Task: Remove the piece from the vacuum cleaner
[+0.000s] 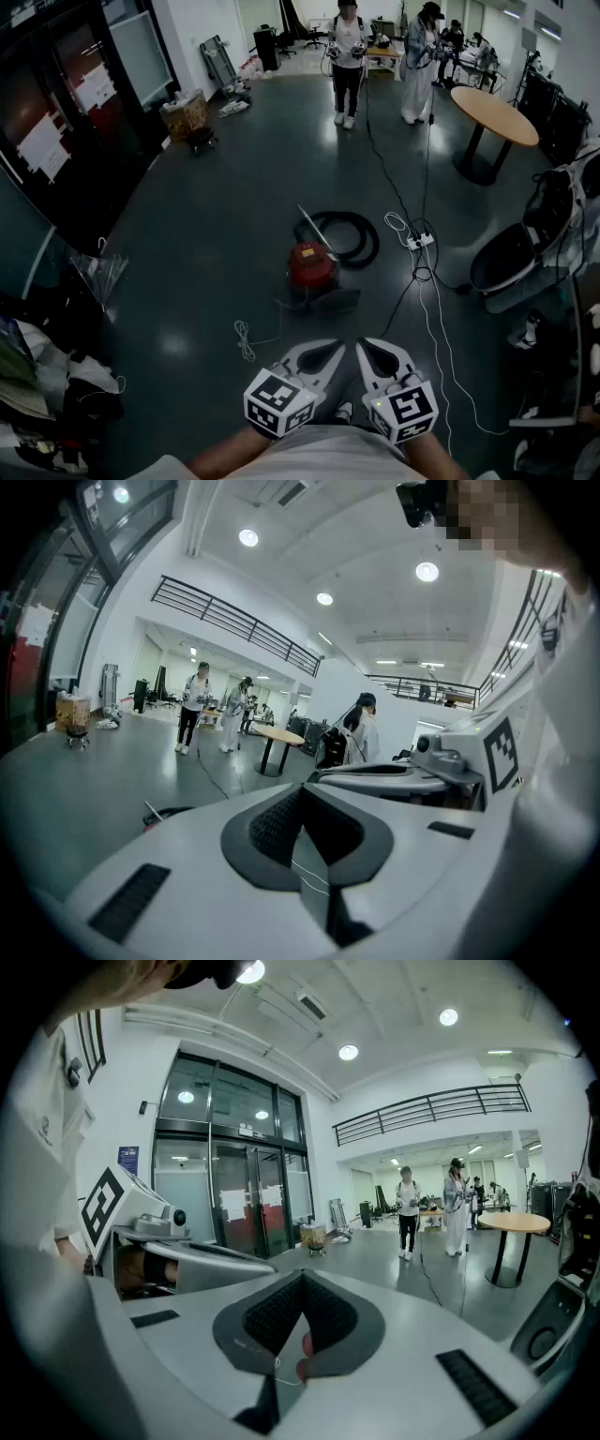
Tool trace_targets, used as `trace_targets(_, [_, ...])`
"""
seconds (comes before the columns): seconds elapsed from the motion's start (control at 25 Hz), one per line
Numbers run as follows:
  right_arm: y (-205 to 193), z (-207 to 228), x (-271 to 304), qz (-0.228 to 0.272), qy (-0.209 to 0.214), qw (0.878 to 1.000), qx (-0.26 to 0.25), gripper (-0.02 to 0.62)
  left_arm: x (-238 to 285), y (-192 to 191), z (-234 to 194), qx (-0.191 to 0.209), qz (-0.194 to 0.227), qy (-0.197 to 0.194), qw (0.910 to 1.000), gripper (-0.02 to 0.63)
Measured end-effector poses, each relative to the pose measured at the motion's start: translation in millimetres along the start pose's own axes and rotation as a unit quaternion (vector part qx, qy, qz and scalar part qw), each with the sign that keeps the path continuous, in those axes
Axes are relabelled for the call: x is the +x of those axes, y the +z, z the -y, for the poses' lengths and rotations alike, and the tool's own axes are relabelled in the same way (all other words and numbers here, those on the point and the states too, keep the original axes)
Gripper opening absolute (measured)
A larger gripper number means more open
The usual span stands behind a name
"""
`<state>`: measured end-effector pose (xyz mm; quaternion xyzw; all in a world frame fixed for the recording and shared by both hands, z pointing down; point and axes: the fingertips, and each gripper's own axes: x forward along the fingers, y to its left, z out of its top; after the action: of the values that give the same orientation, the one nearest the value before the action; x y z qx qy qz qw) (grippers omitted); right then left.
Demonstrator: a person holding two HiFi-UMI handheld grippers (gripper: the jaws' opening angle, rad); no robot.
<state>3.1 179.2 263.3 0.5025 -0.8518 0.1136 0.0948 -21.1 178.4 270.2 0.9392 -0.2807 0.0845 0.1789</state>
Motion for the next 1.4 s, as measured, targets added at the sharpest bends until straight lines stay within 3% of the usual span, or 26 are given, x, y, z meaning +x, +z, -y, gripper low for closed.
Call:
trace_targets(0.44, [-4, -3, -7, 0.0, 0.01, 1.0, 0.005, 0.015, -2, -7, 8, -0.002, -0.003, 0.002, 1.0, 0.006])
trace_targets(0.68, [30, 32, -11, 0.055, 0.018, 0.998, 0.008, 0.017, 3, 22, -16, 0.044, 0.026, 0.028, 0.9983, 0.006])
trace_targets(0.92, [14, 28, -11, 0.023, 0.019, 0.999, 0.03, 0.015, -21, 2, -34, 0.001, 0.007, 0.06, 0.9982, 0.006])
trace_targets(1.4, [-5, 50, -14, 0.024, 0.032, 0.998, 0.042, 0.016, -2, -13, -31, 0.001, 0.002, 0.077, 0.997, 0.006])
